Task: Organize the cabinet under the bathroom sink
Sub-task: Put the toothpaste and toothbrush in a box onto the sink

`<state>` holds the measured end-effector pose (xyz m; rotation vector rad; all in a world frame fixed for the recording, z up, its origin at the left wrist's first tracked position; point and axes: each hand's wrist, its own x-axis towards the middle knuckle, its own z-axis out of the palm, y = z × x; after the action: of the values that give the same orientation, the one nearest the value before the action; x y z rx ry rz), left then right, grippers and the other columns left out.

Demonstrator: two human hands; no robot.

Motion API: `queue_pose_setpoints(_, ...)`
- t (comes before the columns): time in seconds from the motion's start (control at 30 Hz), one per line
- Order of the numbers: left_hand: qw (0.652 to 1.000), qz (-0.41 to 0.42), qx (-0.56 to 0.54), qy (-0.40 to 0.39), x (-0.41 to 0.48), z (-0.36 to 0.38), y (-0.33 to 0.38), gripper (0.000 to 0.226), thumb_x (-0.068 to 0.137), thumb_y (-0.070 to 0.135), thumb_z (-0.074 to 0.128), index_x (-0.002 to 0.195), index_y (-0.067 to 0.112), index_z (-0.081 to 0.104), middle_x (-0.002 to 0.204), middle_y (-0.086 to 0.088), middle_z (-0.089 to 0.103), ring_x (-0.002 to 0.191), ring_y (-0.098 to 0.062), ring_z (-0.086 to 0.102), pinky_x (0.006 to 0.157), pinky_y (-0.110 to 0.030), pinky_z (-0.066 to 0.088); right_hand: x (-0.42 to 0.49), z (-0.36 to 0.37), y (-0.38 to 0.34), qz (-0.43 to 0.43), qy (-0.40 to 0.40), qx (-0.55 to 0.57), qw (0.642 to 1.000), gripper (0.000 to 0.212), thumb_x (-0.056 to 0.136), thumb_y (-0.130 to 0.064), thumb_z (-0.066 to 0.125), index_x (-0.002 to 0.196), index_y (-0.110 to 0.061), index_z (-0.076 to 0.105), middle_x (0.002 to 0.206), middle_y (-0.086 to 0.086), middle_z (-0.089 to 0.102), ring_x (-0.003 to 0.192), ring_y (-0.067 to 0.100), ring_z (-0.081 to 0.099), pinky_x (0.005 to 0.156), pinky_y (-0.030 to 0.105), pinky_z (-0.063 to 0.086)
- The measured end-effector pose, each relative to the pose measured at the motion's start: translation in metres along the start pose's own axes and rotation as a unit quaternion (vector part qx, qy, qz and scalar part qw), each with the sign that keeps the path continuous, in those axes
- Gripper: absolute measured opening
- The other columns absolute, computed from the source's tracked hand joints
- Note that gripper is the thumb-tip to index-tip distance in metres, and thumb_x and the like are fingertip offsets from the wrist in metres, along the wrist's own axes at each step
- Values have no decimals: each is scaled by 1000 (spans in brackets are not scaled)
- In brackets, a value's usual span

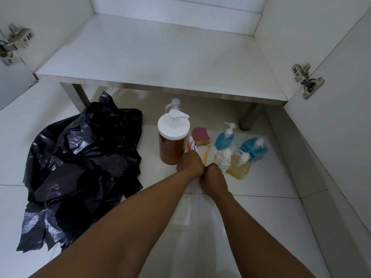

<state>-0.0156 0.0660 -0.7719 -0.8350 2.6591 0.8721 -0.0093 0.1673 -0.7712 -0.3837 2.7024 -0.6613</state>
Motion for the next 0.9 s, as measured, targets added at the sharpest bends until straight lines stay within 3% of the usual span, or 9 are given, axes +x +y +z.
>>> queue_pose_setpoints(0.1,998,-12,-41,35,3,-3,4,43,93,16,62,135,10,55,126,-11,64,116,-30,63,90,-36,53,0,1,0,4,8,5,1000,12,94,-8,52,102,0,54,96,16,61,87,34,62,69,36,46)
queue_pose_setpoints(0.27,996,-5,-80,28,6,-6,4,33,92,5,62,124,8,67,126,-9,66,115,-25,65,92,-30,54,-4,10,2,-10,36,8,999,16,96,-10,49,103,-2,60,96,13,61,88,32,63,70,35,47)
queue_pose_setpoints(0.43,996,11,-87,21,1,-7,7,52,85,9,70,135,10,57,130,-11,61,120,-27,61,96,-33,53,-7,11,2,13,53,46,997,13,96,-9,50,104,-2,56,95,13,63,87,31,64,72,35,48)
queue_pose_setpoints(0.53,995,25,-84,35,-5,-11,8,39,89,12,70,127,11,60,127,-10,62,116,-27,61,90,-33,53,-9,9,-2,4,80,71,994,10,95,-3,50,102,1,55,89,11,60,82,29,63,67,33,43)
queue_pose_setpoints(0.63,994,56,-76,61,-14,-21,9,42,88,11,73,129,12,63,127,-10,65,114,-27,63,88,-33,53,-9,4,-7,-28,106,78,991,12,91,2,51,100,1,60,89,7,53,79,23,56,66,30,39)
queue_pose_setpoints(0.73,987,89,-96,96,-29,-35,8,49,86,10,75,134,15,63,130,-9,65,116,-27,64,92,-34,54,-11,-5,-14,-56,150,76,984,18,92,-2,54,103,-4,68,101,10,60,88,26,61,70,32,46)
queue_pose_setpoints(0.9,967,140,-160,141,-54,-50,3,35,88,14,72,123,13,70,120,-7,71,105,-24,68,89,-34,56,-15,-17,-24,-74,229,98,966,19,94,-13,60,107,-13,73,106,5,66,94,21,63,79,36,53)
